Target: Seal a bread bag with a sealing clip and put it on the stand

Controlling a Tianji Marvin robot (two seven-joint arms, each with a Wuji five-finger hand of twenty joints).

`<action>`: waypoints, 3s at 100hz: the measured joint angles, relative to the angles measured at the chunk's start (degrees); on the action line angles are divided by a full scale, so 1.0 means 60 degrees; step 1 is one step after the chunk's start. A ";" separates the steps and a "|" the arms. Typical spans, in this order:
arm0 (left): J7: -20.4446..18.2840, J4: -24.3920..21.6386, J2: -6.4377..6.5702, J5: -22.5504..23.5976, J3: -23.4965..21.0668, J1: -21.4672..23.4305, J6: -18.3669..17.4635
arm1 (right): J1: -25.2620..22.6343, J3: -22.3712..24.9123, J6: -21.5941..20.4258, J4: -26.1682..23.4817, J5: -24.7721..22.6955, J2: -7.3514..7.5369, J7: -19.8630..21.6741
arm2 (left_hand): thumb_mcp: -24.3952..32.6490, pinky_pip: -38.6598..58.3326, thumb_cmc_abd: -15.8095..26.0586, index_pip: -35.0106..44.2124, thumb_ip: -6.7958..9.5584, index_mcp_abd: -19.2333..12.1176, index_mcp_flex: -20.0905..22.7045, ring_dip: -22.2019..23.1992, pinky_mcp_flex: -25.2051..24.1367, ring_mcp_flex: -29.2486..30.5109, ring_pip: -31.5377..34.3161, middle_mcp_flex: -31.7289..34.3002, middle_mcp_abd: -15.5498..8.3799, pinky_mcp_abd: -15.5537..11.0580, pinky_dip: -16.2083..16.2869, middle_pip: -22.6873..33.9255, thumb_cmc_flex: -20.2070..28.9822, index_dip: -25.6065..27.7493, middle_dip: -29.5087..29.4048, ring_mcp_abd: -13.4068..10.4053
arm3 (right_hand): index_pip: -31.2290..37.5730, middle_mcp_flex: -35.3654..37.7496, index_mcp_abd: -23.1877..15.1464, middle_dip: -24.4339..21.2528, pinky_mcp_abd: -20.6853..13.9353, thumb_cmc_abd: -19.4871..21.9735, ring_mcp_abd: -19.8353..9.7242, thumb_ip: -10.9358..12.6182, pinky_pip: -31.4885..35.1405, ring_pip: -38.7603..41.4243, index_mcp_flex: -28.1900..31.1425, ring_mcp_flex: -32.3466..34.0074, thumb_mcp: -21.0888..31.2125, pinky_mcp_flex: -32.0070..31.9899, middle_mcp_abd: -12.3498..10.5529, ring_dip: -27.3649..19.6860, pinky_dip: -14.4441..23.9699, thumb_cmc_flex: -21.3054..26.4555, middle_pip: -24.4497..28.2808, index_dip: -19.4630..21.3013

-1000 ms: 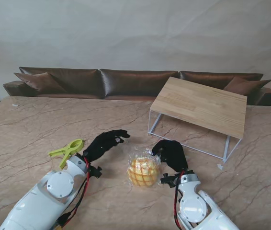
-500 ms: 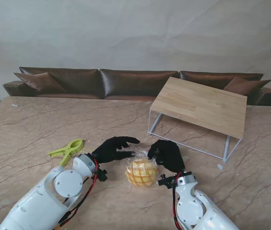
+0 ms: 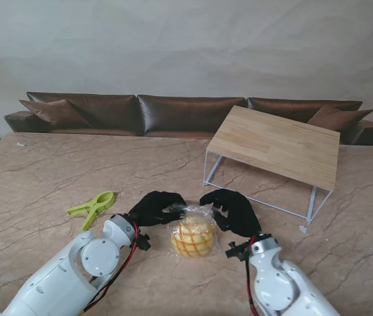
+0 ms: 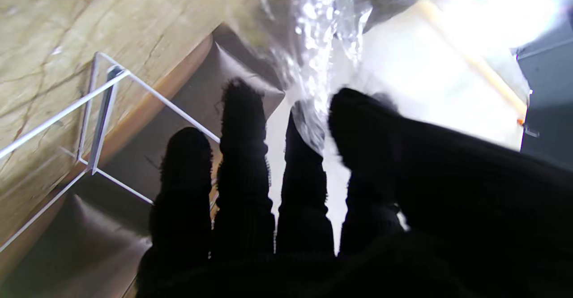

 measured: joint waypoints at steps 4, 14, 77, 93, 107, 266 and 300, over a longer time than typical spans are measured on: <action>0.0254 0.0020 -0.0025 0.0189 0.0000 0.0024 0.0000 | -0.0225 0.0244 -0.0003 -0.0280 0.0031 0.0126 0.0306 | 0.0098 0.0041 -0.0003 0.0008 0.0000 0.0000 0.0004 0.0018 0.0025 0.0000 0.0076 0.0028 0.0000 0.0000 0.0000 0.0062 0.0000 0.0000 0.0003 0.0000 | -0.0229 -0.0437 0.0295 -0.0300 -0.0060 0.0200 -0.0002 0.0166 -0.0791 -0.0672 -0.0598 -0.0728 -0.0010 -0.0687 0.0000 -0.0526 -0.0169 -0.0483 -0.0252 -0.0210; 0.0426 0.0029 -0.0059 0.0413 -0.0022 0.0072 0.0006 | -0.0822 0.0743 0.0242 -0.1086 0.0529 0.0406 0.0758 | 0.0234 0.0136 -0.0115 0.0104 0.0000 -0.0001 0.0009 0.0107 0.0042 0.0159 0.0215 0.0100 0.0010 0.0000 0.0000 0.0193 0.0000 0.0003 0.0129 0.0003 | -0.0716 -0.1202 0.0722 -0.0907 -0.0076 0.0202 -0.0002 0.0176 -0.2044 -0.1821 -0.1757 -0.1676 -0.1337 -0.1494 0.0047 -0.1424 -0.0225 -0.1996 -0.0896 -0.0596; 0.0724 -0.0104 -0.0108 0.0664 -0.0082 0.0302 -0.0191 | 0.0452 -0.0932 0.3910 -0.1321 0.0533 0.0607 0.1646 | 0.0472 0.0299 -0.0206 0.0174 0.0009 -0.0001 0.0010 0.0328 0.0043 0.0202 0.0559 0.0100 0.0037 0.0005 -0.0003 0.0671 -0.0019 0.0010 0.0363 0.0003 | -0.1216 -0.0752 0.2545 -0.1460 0.0574 -0.1633 0.0504 -0.0447 -0.0230 -0.1445 -0.3245 0.0619 -0.1628 0.0407 0.0730 -0.1852 0.0612 -0.2715 -0.1026 -0.1091; 0.0729 -0.0090 -0.0105 0.0664 -0.0106 0.0301 -0.0368 | 0.0504 -0.0992 0.3996 -0.0943 0.0337 0.0554 0.1331 | 0.0475 0.0345 -0.0210 0.0187 0.0008 -0.0001 0.0011 0.0328 0.0043 0.0202 0.0560 0.0100 0.0037 0.0005 -0.0004 0.0676 -0.0019 0.0010 0.0363 0.0003 | -0.0065 0.1541 0.1496 0.0476 0.0786 -0.1929 -0.0100 -0.0672 0.1669 0.1912 -0.0956 0.2313 -0.1546 0.1926 -0.0085 0.0567 0.1332 -0.1283 0.1871 -0.0787; 0.0727 -0.0083 -0.0102 0.0704 -0.0134 0.0303 -0.0456 | 0.0610 -0.1006 0.3234 -0.0436 0.0951 0.0473 0.1109 | 0.0477 0.0348 -0.0211 0.0189 0.0008 -0.0002 0.0011 0.0328 0.0043 0.0202 0.0560 0.0100 0.0037 0.0007 -0.0005 0.0677 -0.0019 0.0009 0.0363 0.0003 | 0.2937 0.3082 -0.0783 0.1618 0.0950 -0.0222 -0.0132 -0.1451 0.2809 0.3360 0.1511 0.2989 -0.1837 0.2584 -0.0262 0.1168 0.1557 -0.0374 0.2188 -0.2152; -0.0465 0.0329 0.1067 0.5876 -0.4623 0.1782 0.2049 | 0.0972 -0.1254 0.2822 0.0207 0.1085 0.0282 0.0753 | -0.1128 -0.7696 0.0227 -0.6937 0.0634 0.3041 -0.4659 -0.3741 -0.3487 -0.6890 -0.4514 -0.9026 0.0862 -0.1517 -0.2075 -0.1197 -0.3168 -0.1273 -0.5912 -0.1207 | 0.3009 0.4021 -0.1021 0.0902 0.0878 0.0169 -0.0134 -0.1488 0.3670 0.3856 0.1778 0.3772 -0.1687 0.3499 0.0119 0.1224 0.1778 0.0101 0.1298 -0.1221; -0.1072 0.1012 0.1183 0.5608 -0.4233 0.1330 0.1846 | 0.0974 -0.1289 0.2799 0.0198 0.1083 0.0286 0.0723 | -0.1344 -0.7700 0.0437 -0.6500 0.0659 0.3173 -0.4832 -0.3413 -0.3493 -0.6858 -0.4478 -0.9020 0.0867 -0.1500 -0.1232 -0.1191 -0.3314 -0.0790 -0.5532 -0.1109 | 0.3009 0.4022 -0.1021 0.0903 0.0877 0.0169 -0.0134 -0.1488 0.3671 0.3858 0.1779 0.3772 -0.1686 0.3499 0.0119 0.1224 0.1778 0.0102 0.1298 -0.1220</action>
